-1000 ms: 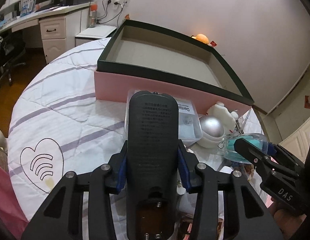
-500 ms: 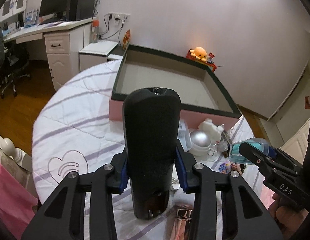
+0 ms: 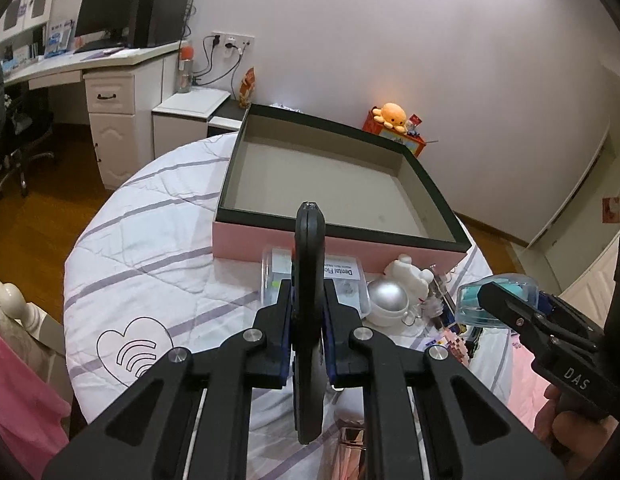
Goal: Organize rigid objects
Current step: 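Carry the remote and teal container into the box and release both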
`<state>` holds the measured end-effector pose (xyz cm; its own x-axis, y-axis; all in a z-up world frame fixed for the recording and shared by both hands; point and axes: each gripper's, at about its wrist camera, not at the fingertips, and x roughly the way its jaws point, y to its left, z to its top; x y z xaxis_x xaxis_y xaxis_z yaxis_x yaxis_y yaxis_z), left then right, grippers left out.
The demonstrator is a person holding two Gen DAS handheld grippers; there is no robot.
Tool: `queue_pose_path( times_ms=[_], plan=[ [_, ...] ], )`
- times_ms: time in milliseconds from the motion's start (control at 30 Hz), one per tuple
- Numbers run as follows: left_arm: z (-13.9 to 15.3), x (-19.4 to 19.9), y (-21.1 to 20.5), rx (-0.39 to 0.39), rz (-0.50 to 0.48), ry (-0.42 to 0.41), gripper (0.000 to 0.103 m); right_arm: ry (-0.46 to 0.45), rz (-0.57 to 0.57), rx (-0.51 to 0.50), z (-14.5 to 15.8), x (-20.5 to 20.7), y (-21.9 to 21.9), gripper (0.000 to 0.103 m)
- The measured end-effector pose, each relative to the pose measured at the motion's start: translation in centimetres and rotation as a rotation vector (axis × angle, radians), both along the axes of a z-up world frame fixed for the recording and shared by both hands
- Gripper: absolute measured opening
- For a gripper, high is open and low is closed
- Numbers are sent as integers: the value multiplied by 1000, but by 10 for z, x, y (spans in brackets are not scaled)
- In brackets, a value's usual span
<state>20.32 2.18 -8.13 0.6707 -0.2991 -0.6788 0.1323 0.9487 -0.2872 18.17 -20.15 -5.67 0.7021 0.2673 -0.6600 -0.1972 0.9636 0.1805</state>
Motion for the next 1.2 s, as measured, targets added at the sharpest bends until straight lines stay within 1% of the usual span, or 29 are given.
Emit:
queue_pose_path(
  times_ms=[100,200,367,500,600,667,733,800,933,1033,1133,1200],
  plan=[
    [7,-1,1,4,1,-20,12,-4,6,2,1,0,3,57],
    [20,-2,-2,8,-6,-47,12,-18,12,7,6,1,4,57],
    [55,8,-13,26,-31,-112,12,-73,31,10,30,15,5,57],
    [87,33,-23,52,-35,-170,12,-117,42,1,53,42,6,57],
    [100,59,-33,98,-26,-198,12,-118,41,-7,57,66,7,57],
    [102,76,-38,121,-20,-198,12,-105,38,-13,52,86,7,57],
    [96,100,-45,145,-14,-182,12,-79,30,-8,42,106,7,57],
    [87,116,-48,152,-14,-160,12,-47,24,0,29,121,4,57],
    [52,153,-59,177,-9,-87,12,34,8,-9,-4,155,0,57],
    [26,172,-65,193,-12,-33,13,87,5,-26,-23,171,-2,57],
    [16,182,-71,225,0,-27,14,133,3,-50,-36,184,-1,57],
    [12,189,-73,230,5,-5,15,160,8,-69,-42,190,1,57]
  ],
)
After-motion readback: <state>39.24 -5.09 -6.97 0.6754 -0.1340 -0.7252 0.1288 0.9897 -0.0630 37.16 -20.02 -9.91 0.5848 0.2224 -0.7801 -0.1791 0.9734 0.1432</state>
